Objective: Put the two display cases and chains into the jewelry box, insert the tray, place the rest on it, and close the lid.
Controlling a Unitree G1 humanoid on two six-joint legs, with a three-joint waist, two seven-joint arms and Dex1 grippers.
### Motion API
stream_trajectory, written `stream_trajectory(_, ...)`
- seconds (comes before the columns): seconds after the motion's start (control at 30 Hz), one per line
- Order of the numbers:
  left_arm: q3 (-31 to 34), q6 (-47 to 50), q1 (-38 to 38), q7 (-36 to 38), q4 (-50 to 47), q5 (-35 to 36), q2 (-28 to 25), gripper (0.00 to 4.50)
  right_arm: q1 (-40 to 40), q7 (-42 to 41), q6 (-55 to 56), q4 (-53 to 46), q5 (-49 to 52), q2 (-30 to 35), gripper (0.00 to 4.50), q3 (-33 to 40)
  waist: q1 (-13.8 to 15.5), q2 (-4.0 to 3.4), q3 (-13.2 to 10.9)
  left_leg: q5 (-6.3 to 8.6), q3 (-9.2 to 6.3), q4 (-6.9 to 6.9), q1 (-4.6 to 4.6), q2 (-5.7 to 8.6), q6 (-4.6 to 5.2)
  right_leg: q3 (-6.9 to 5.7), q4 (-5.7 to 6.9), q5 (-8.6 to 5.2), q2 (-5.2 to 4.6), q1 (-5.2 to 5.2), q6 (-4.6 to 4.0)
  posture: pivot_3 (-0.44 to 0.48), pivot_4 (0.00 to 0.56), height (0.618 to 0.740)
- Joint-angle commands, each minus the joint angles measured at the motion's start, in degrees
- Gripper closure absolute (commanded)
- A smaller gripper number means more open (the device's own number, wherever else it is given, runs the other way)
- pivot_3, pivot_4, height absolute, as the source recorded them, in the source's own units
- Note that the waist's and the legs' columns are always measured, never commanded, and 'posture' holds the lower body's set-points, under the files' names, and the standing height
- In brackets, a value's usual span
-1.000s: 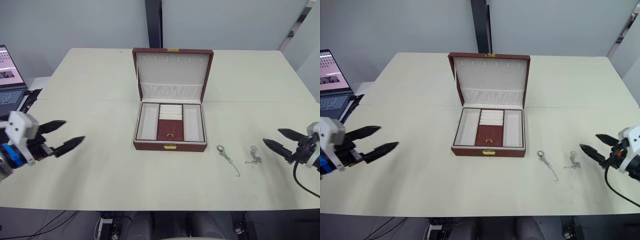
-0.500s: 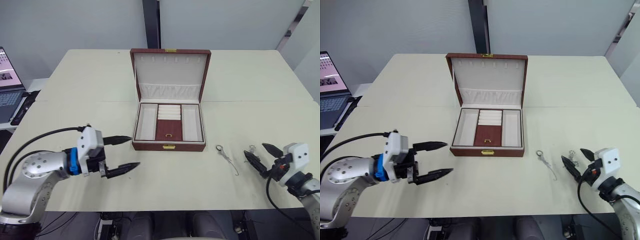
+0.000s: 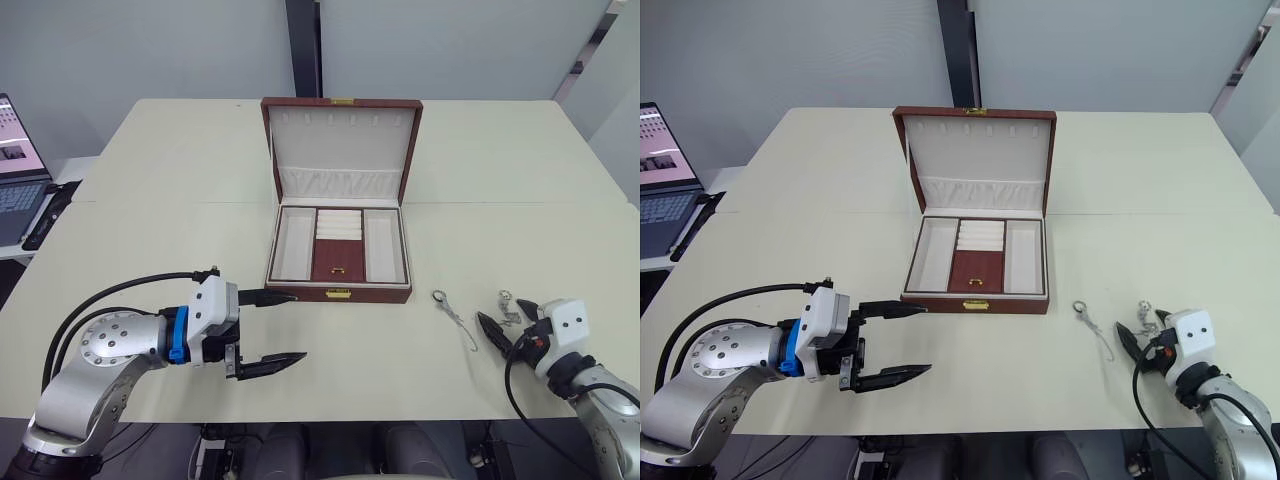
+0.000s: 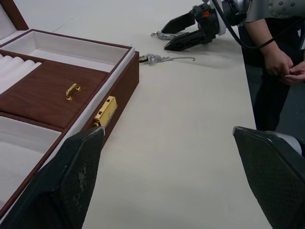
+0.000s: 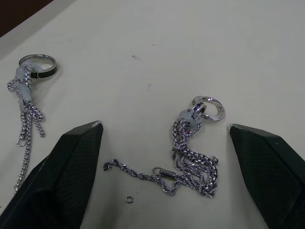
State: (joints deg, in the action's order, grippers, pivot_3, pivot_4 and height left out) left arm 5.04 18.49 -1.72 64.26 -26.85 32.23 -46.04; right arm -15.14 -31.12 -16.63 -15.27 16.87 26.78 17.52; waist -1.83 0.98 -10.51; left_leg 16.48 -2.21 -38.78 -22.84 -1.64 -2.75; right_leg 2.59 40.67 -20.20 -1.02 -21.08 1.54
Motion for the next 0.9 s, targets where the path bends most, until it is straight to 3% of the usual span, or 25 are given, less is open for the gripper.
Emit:
stream_trajectory(0.03,-0.05,0.13,0.78,-1.02,-2.32,0.42,0.26,0.00,-0.87,-0.73,0.32,1.47,-0.89,0.90,0.04,-0.91,-0.02,0.03,0.02,0.00,0.01,0.00,0.01,0.00,0.00,0.00,0.00,0.00,0.00,0.01,0.00,0.000,0.150,0.740)
stream_trajectory(0.1,-0.30,0.37,0.94,-1.65,-2.59,0.40,0.42,0.00,-1.21,-0.76,-0.11,2.22,-1.38,1.44,0.04,-1.38,-0.03,0.07,0.06,0.00,0.01,0.00,0.02,0.00,0.00,-0.01,0.00,0.00,0.00,0.02,0.00,0.000,0.150,0.740)
stream_trajectory(0.2,-0.46,0.63,0.91,-2.20,-2.97,0.43,0.50,0.00,-1.48,-1.09,-0.50,2.63,-0.88,1.69,0.60,-1.69,-0.02,0.10,0.13,0.00,-0.02,-0.01,0.04,0.00,0.00,-0.01,0.00,0.00,0.00,0.06,0.00,0.000,0.150,0.740)
stream_trajectory(0.37,-0.31,0.60,0.67,-2.70,-2.97,0.50,0.62,0.00,-1.74,-1.38,-2.54,2.49,0.88,1.33,2.16,-1.68,-0.01,0.19,0.25,0.00,-0.11,-0.01,0.12,-0.01,0.00,-0.01,-0.08,0.00,0.00,0.24,0.00,0.000,0.150,0.740)
stream_trajectory(0.67,-0.33,0.60,1.69,-2.57,-2.14,0.55,0.93,0.00,-1.85,-1.50,-3.01,3.49,0.92,0.97,4.31,-1.10,0.03,0.21,0.27,0.01,-0.36,0.29,0.92,0.00,0.02,-0.18,-0.67,-0.01,0.01,1.23,0.00,0.000,0.150,0.740)
stream_trajectory(0.9,-0.97,1.69,3.43,-3.41,-2.27,0.65,1.39,0.00,-1.52,-1.98,-2.23,3.02,1.64,0.74,4.48,-0.62,0.04,0.24,0.29,0.01,-0.35,0.39,1.07,0.00,0.01,-0.17,-0.73,-0.01,0.01,1.37,0.00,0.000,0.150,0.740)
